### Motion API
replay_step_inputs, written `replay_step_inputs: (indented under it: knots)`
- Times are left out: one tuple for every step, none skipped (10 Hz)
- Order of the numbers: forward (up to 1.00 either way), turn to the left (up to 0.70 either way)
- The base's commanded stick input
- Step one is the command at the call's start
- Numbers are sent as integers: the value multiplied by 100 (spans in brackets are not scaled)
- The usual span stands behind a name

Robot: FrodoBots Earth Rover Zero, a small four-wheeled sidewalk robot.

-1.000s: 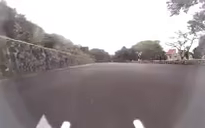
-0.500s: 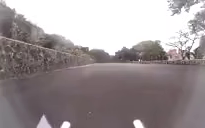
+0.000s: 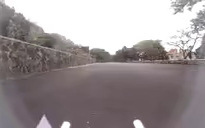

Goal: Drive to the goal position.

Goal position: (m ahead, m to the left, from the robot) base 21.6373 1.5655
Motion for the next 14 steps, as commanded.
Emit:
replay_step_inputs:
  knots:
    - [50, 0]
    - [50, 0]
    - [50, 0]
    - [50, 0]
    - [50, 0]
    - [50, 0]
    - [50, 0]
    - [50, 0]
    - [50, 0]
    - [50, 0]
    - [50, 0]
    - [50, 0]
    - [50, 0]
    - [50, 0]
